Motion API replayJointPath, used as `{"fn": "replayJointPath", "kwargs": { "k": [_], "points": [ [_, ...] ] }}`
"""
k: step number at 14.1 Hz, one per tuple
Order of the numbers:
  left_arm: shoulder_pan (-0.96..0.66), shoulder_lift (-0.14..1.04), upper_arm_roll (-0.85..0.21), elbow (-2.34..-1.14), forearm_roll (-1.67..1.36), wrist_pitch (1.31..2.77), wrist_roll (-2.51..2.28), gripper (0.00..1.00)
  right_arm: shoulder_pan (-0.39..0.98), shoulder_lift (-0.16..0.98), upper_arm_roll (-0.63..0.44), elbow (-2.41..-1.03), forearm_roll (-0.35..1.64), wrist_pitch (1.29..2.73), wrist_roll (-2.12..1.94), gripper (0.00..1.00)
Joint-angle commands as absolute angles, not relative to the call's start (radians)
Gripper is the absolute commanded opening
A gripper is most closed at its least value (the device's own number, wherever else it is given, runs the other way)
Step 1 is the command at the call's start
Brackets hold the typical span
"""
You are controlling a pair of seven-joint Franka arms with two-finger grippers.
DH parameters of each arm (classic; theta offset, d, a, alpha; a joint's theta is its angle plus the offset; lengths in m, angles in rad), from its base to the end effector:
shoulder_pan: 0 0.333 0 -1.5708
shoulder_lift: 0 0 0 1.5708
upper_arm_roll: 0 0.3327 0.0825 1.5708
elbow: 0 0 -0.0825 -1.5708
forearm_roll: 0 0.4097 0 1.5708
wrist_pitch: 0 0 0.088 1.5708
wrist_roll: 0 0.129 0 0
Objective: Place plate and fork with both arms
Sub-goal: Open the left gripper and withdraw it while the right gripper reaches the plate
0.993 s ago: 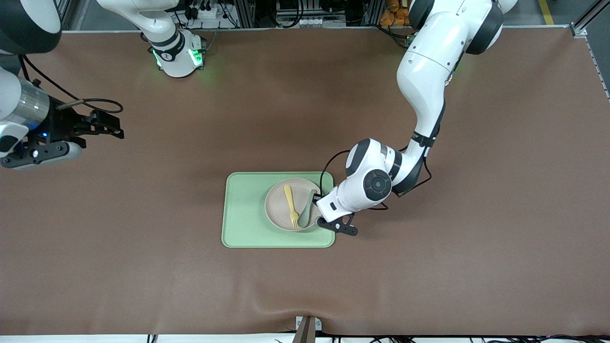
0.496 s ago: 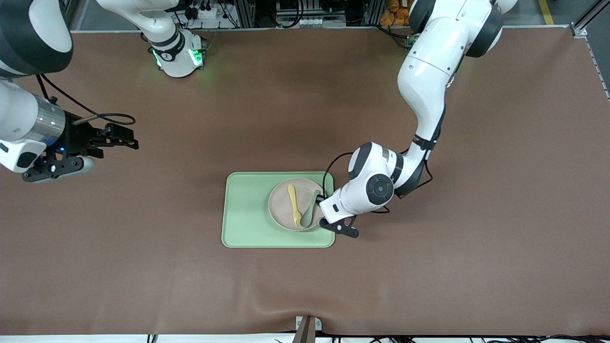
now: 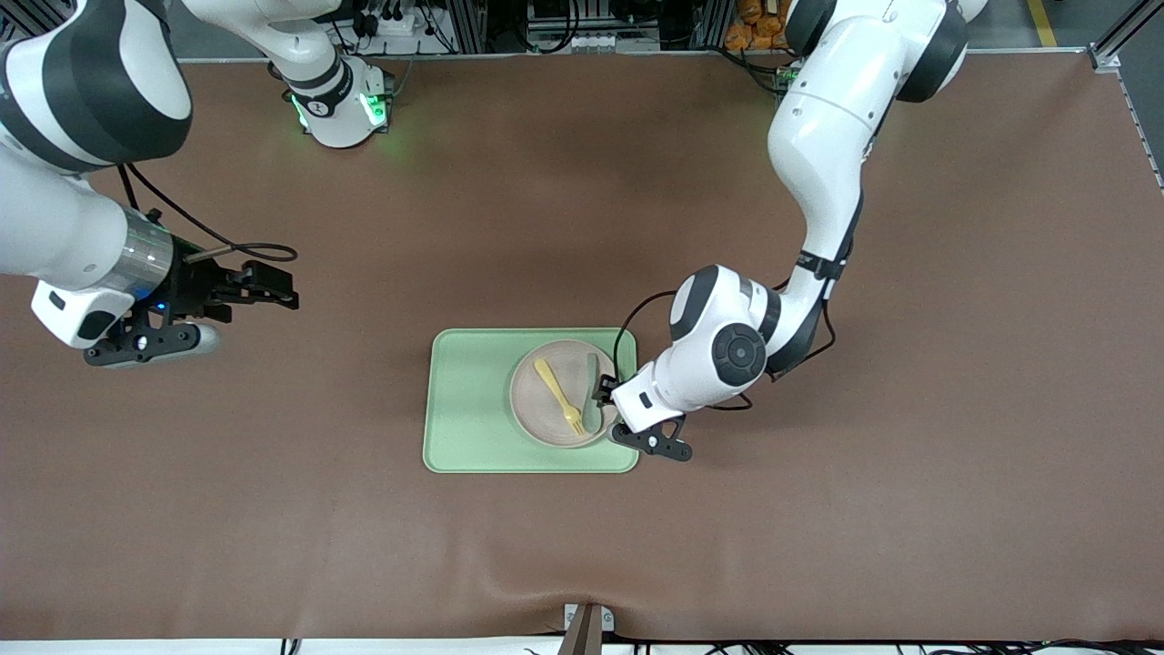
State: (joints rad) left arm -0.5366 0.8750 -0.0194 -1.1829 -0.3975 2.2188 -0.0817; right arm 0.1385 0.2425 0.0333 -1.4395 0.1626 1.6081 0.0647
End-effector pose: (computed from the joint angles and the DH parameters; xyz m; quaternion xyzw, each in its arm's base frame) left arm 0.6873 -0.4444 0.2546 0.9741 -0.1221 0.0203 0.1894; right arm 0.6420 0.1297 0.5394 -0.9946 -0.0469 0.0465 0.0801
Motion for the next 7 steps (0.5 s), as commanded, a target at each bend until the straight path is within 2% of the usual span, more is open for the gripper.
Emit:
{"fn": "replayJointPath", "kwargs": {
  "k": [1, 7],
  "points": [
    [-0.485, 0.741, -0.012, -1.219, -0.397, 2.122, -0.087, 1.0, 0.204, 0.314, 0.032, -1.342, 0.178, 1.606, 0.15, 1.0],
    [-0.353, 0.523, -0.014, -1.229, -0.113, 1.804, -0.074, 1.0, 0.325, 0.403, 0.035, -1.328, 0.219, 1.811, 0.147, 1.0]
  ]
}}
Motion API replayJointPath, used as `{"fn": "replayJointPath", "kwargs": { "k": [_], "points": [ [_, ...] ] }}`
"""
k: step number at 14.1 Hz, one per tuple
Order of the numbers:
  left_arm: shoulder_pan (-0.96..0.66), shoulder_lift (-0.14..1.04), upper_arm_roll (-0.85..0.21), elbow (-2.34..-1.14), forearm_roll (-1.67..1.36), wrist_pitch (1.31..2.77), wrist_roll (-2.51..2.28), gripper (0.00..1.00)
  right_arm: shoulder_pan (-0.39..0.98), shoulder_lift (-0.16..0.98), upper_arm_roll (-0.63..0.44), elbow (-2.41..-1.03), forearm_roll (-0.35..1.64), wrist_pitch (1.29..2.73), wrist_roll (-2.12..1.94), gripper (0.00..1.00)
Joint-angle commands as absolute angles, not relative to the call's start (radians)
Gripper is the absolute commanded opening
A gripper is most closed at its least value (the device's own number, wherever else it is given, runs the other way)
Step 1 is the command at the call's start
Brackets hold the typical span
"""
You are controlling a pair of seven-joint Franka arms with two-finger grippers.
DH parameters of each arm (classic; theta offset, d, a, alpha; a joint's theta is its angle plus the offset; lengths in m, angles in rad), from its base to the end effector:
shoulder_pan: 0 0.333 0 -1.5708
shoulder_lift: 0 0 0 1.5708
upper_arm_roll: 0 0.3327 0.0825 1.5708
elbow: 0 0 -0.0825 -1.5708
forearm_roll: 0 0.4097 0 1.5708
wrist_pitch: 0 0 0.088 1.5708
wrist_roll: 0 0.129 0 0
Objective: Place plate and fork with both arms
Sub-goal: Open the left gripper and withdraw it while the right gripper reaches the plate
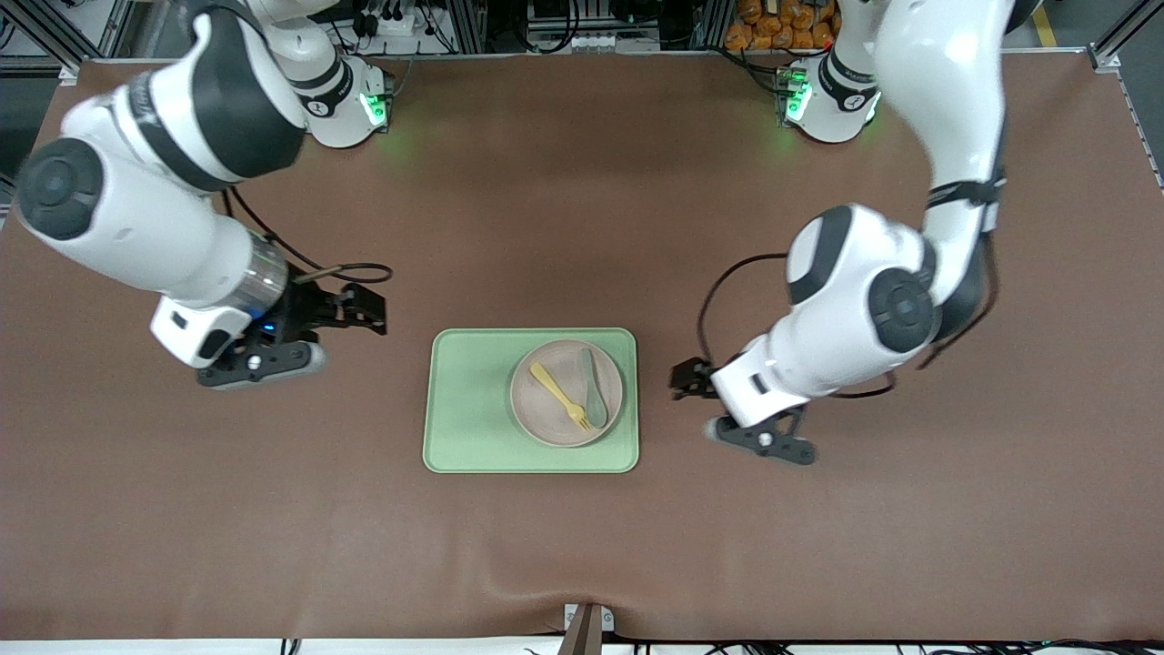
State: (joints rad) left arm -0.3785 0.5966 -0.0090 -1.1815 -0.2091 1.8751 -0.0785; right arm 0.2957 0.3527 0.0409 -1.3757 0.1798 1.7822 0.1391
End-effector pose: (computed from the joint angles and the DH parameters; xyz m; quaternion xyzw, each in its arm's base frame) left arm 0.7093 -0.3093 0.4406 0.9855 -0.1259 0.0231 0.1118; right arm 0.6605 0.2470 0.5120 -0.9918 -0.0803 -0.0037 0.0989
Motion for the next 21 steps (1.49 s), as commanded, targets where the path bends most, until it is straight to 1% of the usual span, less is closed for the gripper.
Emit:
{"fn": "replayJointPath", "kwargs": {
  "k": [1, 2, 7, 9, 12, 15, 17, 21],
  "points": [
    [-0.335, 0.499, -0.014, -1.229, -0.047, 1.76, -0.069, 1.0, 0.342, 0.423, 0.035, -1.312, 0.228, 1.825, 0.144, 1.0],
    [-0.299, 0.461, -0.015, -1.229, 0.015, 1.708, -0.051, 1.0, 0.385, 0.461, 0.035, -1.278, 0.227, 1.825, 0.146, 1.0],
    [-0.17, 0.333, -0.02, -1.23, 0.005, 1.611, -0.023, 1.0, 0.498, 0.698, 0.031, -1.037, 0.207, 1.832, 0.111, 1.0],
    [-0.147, 0.292, -0.017, -1.229, 0.005, 1.557, -0.032, 1.0, 0.529, 0.73, 0.031, -1.031, 0.163, 1.897, 0.098, 1.0],
    [-0.103, 0.258, -0.02, -1.229, 0.002, 1.487, -0.049, 1.0, 0.558, 0.773, 0.031, -1.031, 0.118, 1.947, 0.088, 1.0],
    [-0.104, 0.232, -0.023, -1.236, 0.005, 1.465, -0.167, 1.0, 0.587, 0.816, 0.032, -1.037, 0.031, 1.95, 0.083, 1.0],
    [-0.104, 0.207, -0.023, -1.249, 0.012, 1.465, -0.176, 1.0, 0.589, 0.854, 0.032, -1.039, 0.025, 1.954, 0.052, 1.0],
    [-0.066, 0.131, -0.023, -1.34, 0.012, 1.471, -0.178, 1.0, 0.6, 0.908, 0.031, -1.04, 0.006, 2.0, 0.023, 1.0]
  ]
}}
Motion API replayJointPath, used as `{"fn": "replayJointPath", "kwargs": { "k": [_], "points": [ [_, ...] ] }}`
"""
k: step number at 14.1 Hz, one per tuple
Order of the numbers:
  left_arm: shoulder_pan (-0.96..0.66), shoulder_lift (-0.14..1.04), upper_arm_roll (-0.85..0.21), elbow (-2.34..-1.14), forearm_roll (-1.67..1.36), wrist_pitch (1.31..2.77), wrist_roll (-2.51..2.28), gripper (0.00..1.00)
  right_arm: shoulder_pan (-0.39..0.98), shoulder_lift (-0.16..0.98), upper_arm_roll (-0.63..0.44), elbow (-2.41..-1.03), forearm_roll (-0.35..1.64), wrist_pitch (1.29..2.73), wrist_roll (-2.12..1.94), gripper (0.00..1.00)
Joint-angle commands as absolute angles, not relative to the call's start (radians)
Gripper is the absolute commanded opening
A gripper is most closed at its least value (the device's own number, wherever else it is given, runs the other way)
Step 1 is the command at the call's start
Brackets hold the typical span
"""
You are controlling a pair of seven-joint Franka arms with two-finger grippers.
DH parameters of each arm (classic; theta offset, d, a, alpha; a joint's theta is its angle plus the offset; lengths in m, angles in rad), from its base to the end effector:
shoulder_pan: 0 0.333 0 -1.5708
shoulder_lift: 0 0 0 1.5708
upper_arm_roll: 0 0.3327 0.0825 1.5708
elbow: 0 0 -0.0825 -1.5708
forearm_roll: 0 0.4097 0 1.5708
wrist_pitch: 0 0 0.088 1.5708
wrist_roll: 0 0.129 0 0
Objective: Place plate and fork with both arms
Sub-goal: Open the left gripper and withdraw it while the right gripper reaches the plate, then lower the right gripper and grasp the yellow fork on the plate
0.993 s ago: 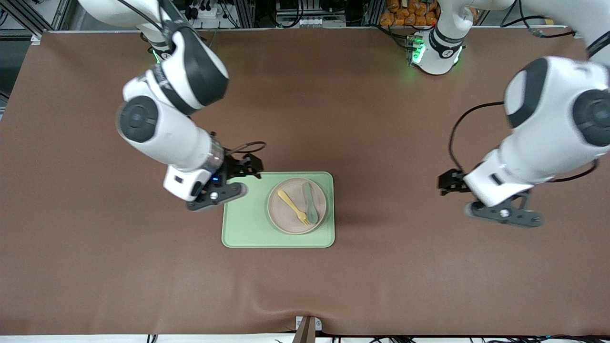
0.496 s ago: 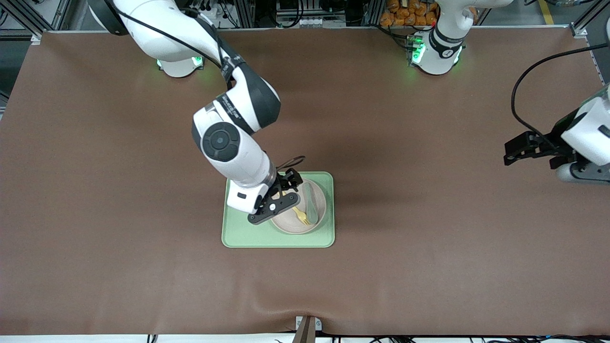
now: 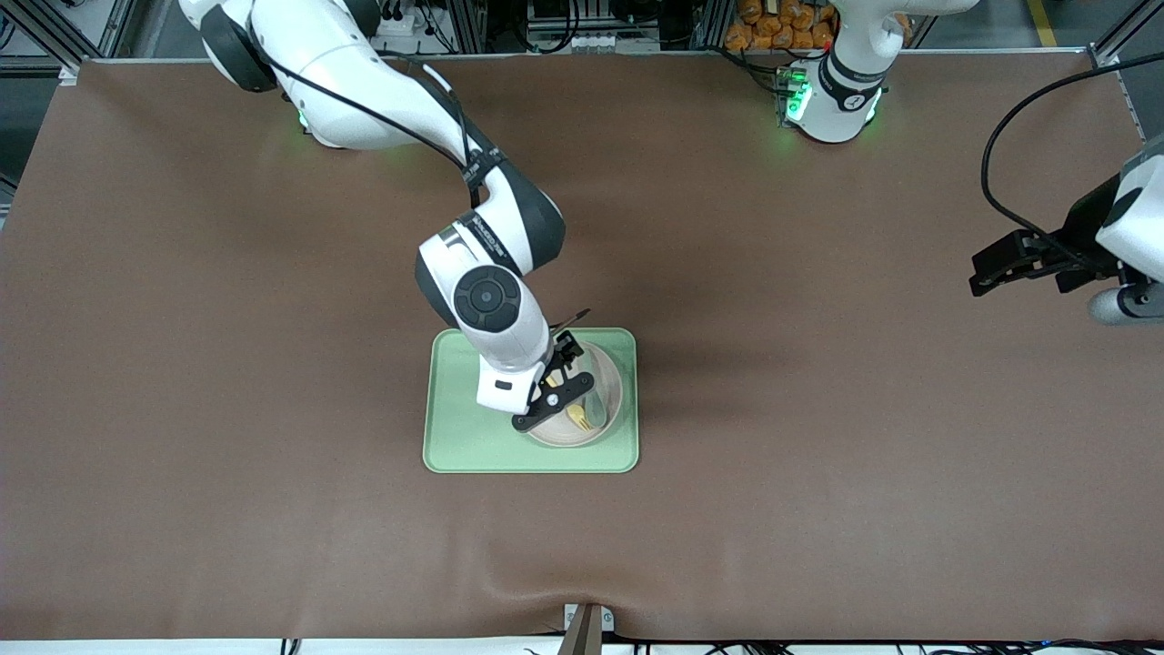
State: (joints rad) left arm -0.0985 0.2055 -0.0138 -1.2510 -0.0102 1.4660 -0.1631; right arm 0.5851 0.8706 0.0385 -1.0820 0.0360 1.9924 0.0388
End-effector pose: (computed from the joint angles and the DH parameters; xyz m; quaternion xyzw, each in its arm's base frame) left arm 0.6314 -0.0716 0.6424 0.9997 0.0250 0.0038 0.0071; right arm 0.6628 0.4685 0.2833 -0.9609 -0.2745 -0.0090 0.0360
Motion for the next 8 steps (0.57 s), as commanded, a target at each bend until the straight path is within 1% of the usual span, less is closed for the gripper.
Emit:
{"fn": "replayJointPath", "kwargs": {
  "k": [1, 2, 4, 8],
  "points": [
    [-0.052, 0.109, -0.025, -1.365, 0.008, 1.476, -0.178, 1.0, 0.609, 0.92, 0.032, -1.04, -0.024, 2.002, 0.023, 1.0],
    [-0.048, 0.091, -0.023, -1.394, 0.008, 1.488, -0.178, 1.0, 0.609, 0.934, 0.032, -1.04, -0.035, 2.008, 0.025, 0.95],
    [-0.045, 0.045, -0.023, -1.462, 0.008, 1.526, -0.178, 1.0, 0.615, 0.956, 0.032, -1.04, -0.037, 2.052, 0.026, 0.9],
    [-0.034, 0.038, -0.021, -1.466, 0.008, 1.529, -0.178, 1.0, 0.624, 0.985, 0.031, -1.04, -0.051, 2.095, 0.028, 0.9]
  ]
}}
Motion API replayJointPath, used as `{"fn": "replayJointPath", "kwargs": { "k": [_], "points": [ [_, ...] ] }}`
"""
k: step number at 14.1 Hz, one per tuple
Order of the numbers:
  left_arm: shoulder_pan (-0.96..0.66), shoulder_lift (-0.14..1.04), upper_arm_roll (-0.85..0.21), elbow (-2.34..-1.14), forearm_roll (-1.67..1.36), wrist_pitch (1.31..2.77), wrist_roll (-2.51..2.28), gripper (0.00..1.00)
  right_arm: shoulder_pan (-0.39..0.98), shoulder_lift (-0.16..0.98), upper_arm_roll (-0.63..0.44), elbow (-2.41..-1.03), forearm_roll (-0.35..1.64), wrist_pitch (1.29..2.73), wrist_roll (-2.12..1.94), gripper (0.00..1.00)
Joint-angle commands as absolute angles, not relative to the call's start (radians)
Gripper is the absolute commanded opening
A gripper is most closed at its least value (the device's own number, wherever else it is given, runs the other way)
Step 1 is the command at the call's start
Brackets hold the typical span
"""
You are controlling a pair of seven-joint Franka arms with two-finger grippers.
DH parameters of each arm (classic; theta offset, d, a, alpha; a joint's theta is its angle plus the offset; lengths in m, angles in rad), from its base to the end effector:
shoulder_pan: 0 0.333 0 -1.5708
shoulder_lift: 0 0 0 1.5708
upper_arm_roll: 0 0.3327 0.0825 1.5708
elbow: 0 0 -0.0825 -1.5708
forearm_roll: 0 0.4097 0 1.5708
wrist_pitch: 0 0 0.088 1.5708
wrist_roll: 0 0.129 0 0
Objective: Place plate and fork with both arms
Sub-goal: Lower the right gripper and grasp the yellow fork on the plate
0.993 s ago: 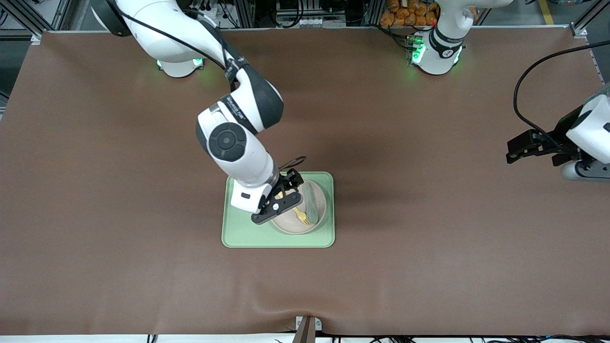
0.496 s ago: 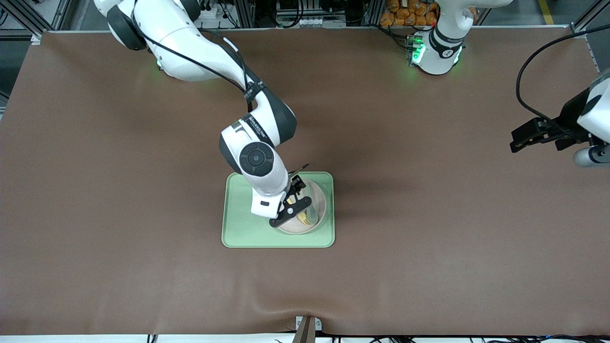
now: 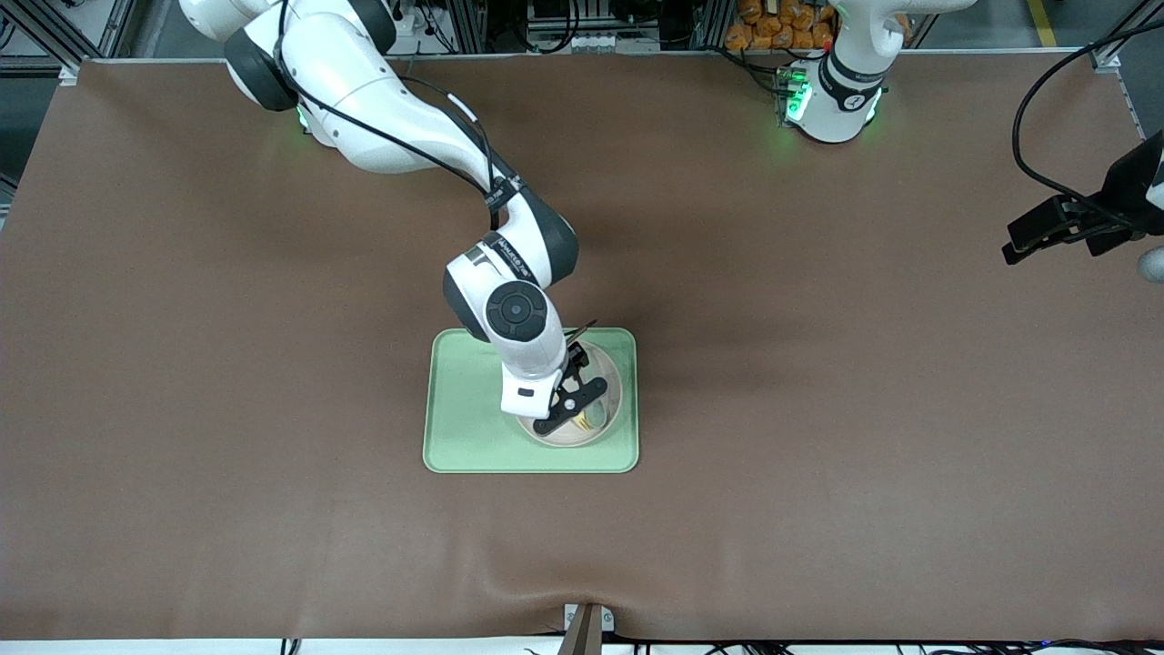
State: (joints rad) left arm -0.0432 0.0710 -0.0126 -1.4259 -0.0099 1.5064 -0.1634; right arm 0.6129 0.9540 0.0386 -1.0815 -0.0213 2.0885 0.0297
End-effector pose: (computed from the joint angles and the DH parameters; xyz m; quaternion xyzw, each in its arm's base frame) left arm 0.5966 -0.0344 0.6434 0.9985 0.0534 0.0041 0.0059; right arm 0.6565 0.4864 0.2244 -0.9528 -0.3024 -0.0232 0.0147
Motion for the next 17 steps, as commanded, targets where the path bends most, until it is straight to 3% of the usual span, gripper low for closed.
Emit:
{"fn": "replayJointPath", "kwargs": {
  "k": [1, 8, 17],
  "points": [
    [-0.034, 0.038, -0.021, -1.465, 0.008, 1.531, -0.178, 1.0, 0.626, 0.989, 0.031, -1.04, -0.067, 2.095, 0.029, 0.89],
    [-0.034, 0.032, -0.02, -1.476, 0.014, 1.531, -0.19, 1.0, 0.629, 1.017, 0.031, -1.04, -0.103, 2.117, 0.034, 0.77],
    [-0.034, 0.02, -0.023, -1.493, 0.045, 1.525, -0.189, 1.0, 0.637, 1.035, 0.031, -1.042, -0.104, 2.138, 0.034, 0.73]
  ]
}}
